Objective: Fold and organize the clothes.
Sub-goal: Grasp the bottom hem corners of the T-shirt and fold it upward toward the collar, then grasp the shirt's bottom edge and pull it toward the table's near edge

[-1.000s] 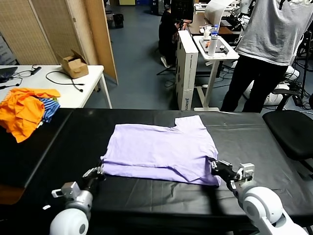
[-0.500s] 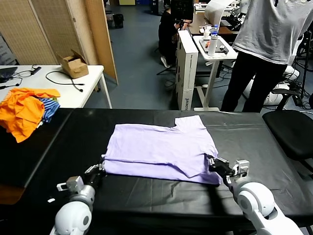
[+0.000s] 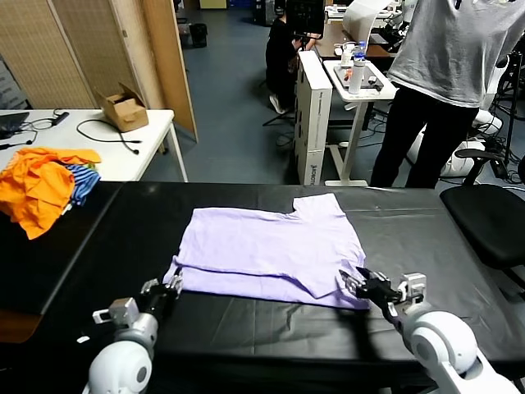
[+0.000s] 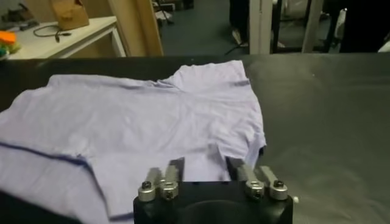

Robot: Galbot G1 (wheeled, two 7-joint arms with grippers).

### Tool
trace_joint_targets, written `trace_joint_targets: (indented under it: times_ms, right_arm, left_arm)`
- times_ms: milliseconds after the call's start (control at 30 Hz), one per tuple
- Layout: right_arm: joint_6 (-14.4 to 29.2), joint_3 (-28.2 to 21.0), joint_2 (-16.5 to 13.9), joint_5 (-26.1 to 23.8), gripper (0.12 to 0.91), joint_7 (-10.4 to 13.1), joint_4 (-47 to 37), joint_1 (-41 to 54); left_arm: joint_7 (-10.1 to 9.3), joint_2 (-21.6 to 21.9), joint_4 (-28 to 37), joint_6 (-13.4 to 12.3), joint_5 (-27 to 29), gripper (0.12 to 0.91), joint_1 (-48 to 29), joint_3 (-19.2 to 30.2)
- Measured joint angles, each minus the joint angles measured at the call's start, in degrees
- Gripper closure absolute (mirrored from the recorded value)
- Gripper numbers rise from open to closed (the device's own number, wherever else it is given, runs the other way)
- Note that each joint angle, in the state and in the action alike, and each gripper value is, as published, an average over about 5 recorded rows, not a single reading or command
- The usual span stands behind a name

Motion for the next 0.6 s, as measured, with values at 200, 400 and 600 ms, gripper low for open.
trace_joint_targets:
  times_ms: [200,400,600]
  right_arm:
    - [0.29,0.62,0.38,-0.70,0.154,-0.69,0.32,-2.29]
    - [0.82,0.61,1.01,-1.68,0.451,-1.53,-0.33,-3.28]
    - [1.02,0.58,1.20,-2.17,0.802,-1.70,-0.18,-3.26]
  left_arm:
    - [-0.03,-0.03,0.01,-0.15,0.00,0.123,0.10,-0.02]
    - [-0.22,0.09,0.41,-0.41,0.03,0.123,0.04,-0.18]
    - [-0.22,0.75,0.54,-0.36,0.04,0.208,0.30,-0.22]
